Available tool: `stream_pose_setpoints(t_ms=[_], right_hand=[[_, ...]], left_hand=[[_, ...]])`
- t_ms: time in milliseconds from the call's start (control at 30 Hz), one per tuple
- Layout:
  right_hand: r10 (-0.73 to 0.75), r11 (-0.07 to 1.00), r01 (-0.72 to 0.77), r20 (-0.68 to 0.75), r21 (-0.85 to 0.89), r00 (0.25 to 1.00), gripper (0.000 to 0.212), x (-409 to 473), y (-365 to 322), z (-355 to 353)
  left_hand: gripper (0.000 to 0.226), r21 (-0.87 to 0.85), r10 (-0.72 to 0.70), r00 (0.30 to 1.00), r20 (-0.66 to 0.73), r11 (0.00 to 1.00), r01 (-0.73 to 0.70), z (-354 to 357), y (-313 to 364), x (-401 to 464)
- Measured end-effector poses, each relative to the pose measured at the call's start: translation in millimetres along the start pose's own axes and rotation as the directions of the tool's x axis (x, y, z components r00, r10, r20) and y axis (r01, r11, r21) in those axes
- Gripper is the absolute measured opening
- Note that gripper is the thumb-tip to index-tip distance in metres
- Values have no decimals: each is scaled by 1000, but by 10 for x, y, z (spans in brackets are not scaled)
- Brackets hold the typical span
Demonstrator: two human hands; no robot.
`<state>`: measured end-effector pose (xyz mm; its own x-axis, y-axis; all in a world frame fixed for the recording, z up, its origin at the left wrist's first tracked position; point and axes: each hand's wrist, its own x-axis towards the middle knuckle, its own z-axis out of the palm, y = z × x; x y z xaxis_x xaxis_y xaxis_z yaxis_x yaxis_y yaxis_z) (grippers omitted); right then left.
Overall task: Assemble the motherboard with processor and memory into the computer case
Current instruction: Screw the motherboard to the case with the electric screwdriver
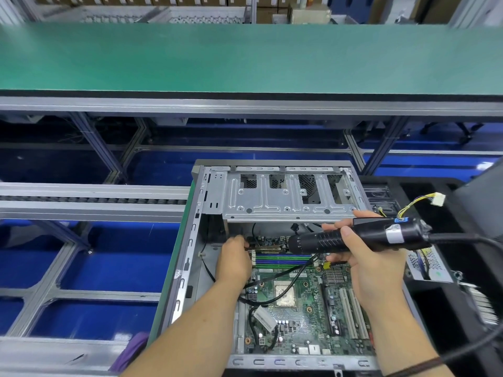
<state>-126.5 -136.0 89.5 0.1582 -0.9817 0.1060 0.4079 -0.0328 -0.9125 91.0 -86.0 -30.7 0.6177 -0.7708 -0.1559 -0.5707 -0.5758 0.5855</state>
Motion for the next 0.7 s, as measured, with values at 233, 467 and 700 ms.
stream_pose_setpoints(t_ms=[233, 467, 700], right_hand=[[3, 1000, -3, 0, -6, 1000, 33, -6, -13, 11], [-3, 1000, 3, -10, -8, 1000, 33, -7, -21, 5], [-9, 1000, 9, -18, -9, 1000, 33, -6, -15, 12]], left_hand=[[24, -2, -12, 1000, 6, 1000, 12, -12, 19, -9], [11, 16, -66, 998, -9, 998, 66, -23, 22, -33], [23, -42, -103, 995, -16, 994, 102, 1, -7, -13]])
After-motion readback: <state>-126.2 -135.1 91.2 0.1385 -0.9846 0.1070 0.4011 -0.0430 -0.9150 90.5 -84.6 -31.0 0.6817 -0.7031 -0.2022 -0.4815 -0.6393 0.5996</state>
